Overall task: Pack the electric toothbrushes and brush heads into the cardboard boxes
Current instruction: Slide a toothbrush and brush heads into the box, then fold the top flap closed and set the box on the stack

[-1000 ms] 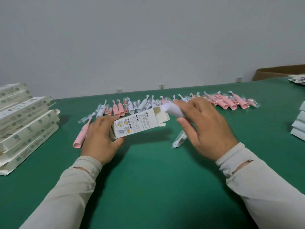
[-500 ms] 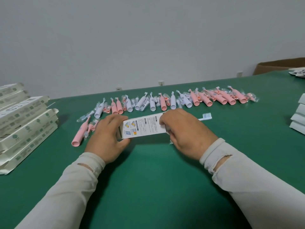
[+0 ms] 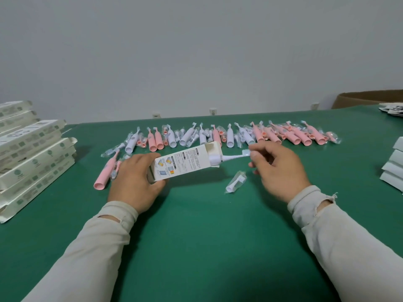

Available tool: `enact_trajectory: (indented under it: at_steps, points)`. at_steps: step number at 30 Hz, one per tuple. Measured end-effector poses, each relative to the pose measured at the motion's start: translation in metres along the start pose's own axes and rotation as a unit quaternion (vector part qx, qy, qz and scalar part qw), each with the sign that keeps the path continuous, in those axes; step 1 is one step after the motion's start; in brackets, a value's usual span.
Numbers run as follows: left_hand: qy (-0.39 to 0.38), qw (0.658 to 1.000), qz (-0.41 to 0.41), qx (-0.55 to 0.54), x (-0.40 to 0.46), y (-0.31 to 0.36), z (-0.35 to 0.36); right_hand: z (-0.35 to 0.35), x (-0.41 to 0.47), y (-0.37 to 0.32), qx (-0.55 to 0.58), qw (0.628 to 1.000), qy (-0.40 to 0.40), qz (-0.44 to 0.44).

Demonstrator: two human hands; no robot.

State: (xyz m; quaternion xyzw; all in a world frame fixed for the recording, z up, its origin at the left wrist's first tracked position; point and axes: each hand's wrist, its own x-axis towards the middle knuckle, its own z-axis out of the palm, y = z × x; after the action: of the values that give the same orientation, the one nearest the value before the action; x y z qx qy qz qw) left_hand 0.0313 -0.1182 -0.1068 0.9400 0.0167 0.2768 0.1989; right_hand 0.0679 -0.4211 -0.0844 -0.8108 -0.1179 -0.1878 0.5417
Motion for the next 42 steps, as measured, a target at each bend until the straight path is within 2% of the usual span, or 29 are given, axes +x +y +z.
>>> enact_trajectory:
  at_steps: [4,8,11,17,22,26,29,32,34,36,38,40,41,42]
  points:
    - [-0.003,1.0,-0.006,0.001,0.0,-0.002,-0.001,0.006,0.002,0.006,0.127,0.991,-0.041,0.027]
    - [0.002,1.0,-0.004,-0.012,0.0,-0.003,-0.001,0.006,0.002,0.009,0.109,0.993,-0.036,-0.004]
    - [-0.003,1.0,0.007,-0.012,-0.001,-0.002,-0.001,0.008,0.002,0.007,0.162,0.986,-0.031,0.041]
    - [-0.012,1.0,0.02,-0.01,-0.001,-0.001,0.001,0.011,-0.003,0.003,0.139,0.985,-0.083,0.062]
    - [-0.025,0.999,0.019,-0.009,-0.002,0.002,0.0,0.015,-0.007,0.001,-0.006,0.996,-0.058,-0.067]
    - [-0.032,0.999,0.024,-0.022,-0.003,0.005,0.003,0.021,-0.011,-0.005,-0.094,0.985,-0.043,-0.137]
    - [-0.036,0.999,0.022,-0.028,-0.003,0.008,0.004,0.026,-0.014,-0.008,-0.119,0.976,-0.069,-0.169]
    - [-0.032,0.999,0.024,-0.036,-0.003,0.011,0.003,0.028,-0.017,-0.01,-0.048,0.984,-0.112,-0.132]
    - [-0.033,0.998,0.03,-0.043,-0.004,0.013,0.002,0.028,-0.018,-0.01,0.01,0.99,-0.113,-0.09]
    - [-0.035,0.998,0.038,-0.04,-0.004,0.014,0.002,0.028,-0.016,-0.007,0.053,0.993,-0.091,-0.048]
    - [-0.025,0.999,0.032,-0.03,-0.004,0.013,0.002,0.025,-0.009,-0.002,0.084,0.996,-0.032,-0.027]
    - [0.001,1.0,0.006,-0.016,-0.002,0.008,0.0,0.016,0.0,0.008,0.052,0.998,0.03,-0.029]
    - [0.012,1.0,-0.008,-0.01,-0.001,0.006,-0.001,0.011,0.004,0.013,0.004,0.999,0.03,-0.027]
    - [0.02,1.0,-0.02,-0.005,0.0,0.004,-0.002,0.007,0.006,0.018,-0.065,0.998,-0.001,-0.022]
